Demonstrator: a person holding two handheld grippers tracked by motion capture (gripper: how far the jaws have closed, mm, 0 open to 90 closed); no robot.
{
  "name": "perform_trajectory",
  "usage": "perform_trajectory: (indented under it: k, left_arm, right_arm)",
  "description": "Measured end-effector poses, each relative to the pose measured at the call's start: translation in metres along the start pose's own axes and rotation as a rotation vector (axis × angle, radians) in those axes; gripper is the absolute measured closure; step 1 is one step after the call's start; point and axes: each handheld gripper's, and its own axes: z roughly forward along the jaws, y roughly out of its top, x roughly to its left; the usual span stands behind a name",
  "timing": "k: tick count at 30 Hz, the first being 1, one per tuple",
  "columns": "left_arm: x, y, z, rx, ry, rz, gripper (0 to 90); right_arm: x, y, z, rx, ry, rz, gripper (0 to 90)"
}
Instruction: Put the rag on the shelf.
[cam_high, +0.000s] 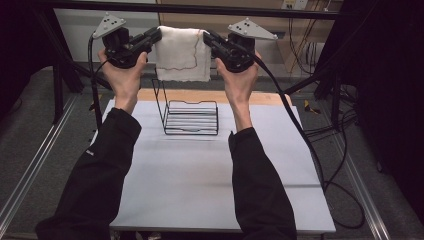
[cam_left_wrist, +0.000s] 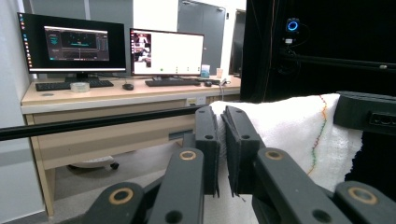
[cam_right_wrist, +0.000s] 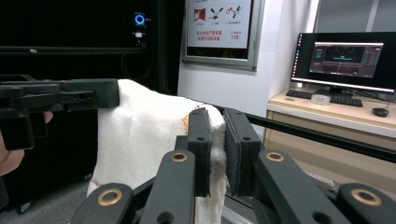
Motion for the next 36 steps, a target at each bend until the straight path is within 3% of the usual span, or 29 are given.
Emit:
perform_trajectory:
  k: [7,24,36]
  left_arm:
    - [0.007,0.001,0.009,0.003,0.009,-0.006,84.4]
    - [0.027,-0.014,0.020,0.018,0.022,-0.027,84.4]
    - [0.030,-0.030,0.024,0.038,0.015,-0.015,84.4]
  right_arm:
    - [-0.006,0.000,0.010,0.004,-0.003,0.012,81.7]
    - [-0.010,-0.011,0.032,0.029,0.007,0.034,81.7]
    - [-0.010,-0.024,0.034,0.065,-0.001,0.006,81.7]
